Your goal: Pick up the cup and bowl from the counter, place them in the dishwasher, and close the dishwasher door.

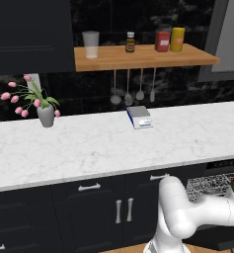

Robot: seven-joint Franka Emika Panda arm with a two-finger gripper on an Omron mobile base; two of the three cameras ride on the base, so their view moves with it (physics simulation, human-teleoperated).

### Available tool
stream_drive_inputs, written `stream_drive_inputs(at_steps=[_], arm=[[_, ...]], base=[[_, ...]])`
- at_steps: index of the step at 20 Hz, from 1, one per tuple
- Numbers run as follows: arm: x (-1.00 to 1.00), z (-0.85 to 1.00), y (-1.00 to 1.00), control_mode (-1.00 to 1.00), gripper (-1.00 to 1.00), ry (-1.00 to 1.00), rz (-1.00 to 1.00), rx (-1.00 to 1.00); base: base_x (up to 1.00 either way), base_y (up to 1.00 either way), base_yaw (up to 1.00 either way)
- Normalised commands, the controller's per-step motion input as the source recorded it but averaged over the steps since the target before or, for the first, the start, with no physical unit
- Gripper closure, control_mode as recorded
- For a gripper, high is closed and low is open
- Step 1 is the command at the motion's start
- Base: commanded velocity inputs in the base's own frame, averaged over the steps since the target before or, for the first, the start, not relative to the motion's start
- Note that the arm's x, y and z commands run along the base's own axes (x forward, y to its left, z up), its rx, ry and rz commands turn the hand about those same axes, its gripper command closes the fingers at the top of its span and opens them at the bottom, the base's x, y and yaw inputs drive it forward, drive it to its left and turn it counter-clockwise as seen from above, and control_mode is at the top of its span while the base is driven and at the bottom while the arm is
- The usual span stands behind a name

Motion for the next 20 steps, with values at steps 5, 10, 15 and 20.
stream_drive_inputs(at_steps=[5,10,15,20], arm=[[1.0,-0.06,0.78,-1.0,-1.0,-0.42,-0.14,0.09],[0.32,-0.05,0.2,-1.0,-1.0,-0.15,-0.17,0.03],[-0.57,0.11,-0.53,-1.0,-1.0,0.0,-0.05,0.0],[-0.98,0.48,-0.66,-1.0,-1.0,0.0,-0.07,0.02]], base=[[0.0,0.0,0.0],[0.0,0.0,0.0],[0.0,0.0,0.0],[0.0,0.0,0.0]])
